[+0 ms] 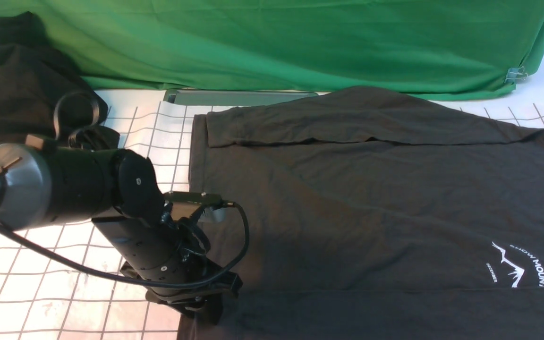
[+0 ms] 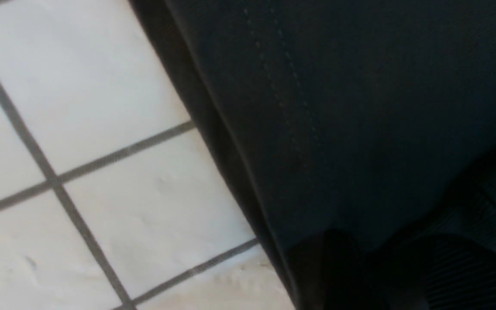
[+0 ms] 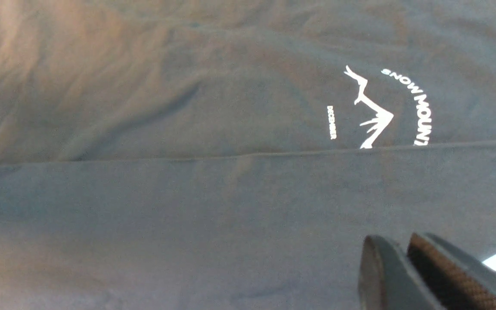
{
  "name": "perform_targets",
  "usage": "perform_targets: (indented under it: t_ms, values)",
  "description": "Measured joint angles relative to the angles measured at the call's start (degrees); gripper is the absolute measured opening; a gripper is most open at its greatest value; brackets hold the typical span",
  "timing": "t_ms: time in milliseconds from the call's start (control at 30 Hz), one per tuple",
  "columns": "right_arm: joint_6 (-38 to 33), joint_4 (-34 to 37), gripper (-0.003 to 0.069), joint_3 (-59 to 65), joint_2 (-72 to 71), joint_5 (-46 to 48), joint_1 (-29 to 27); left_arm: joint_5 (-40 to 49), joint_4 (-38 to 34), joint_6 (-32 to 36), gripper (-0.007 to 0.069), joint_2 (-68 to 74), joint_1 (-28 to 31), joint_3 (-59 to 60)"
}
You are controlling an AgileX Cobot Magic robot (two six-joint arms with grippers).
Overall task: Fold a long-sleeved shirt over a white checkered tablecloth.
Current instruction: 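Grasp the left edge of the dark T-shirt lying flat on the table, then fold the left side of the black T-shirt inward over its body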
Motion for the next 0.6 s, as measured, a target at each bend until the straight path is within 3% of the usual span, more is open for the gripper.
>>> perform_targets:
  t_ms: [167,267,600]
  values:
    - [0.0,0.0,0.0079,0.0,0.0,0.0,0.0,1.66,-0.39,0.0,0.0062,-0.08,-0.17,0.0]
    - [0.0,0.0,0.0085,0.0,0.0,0.0,0.0,2.75,-0.75,0.0,0.0017,-1.28,-0.17,0.0]
    - [-0.06,-0.05,0.0106,0.0,0.0,0.0,0.0,9.09,3.05,-5.28,0.0015,-12.26,-0.17,-14.94]
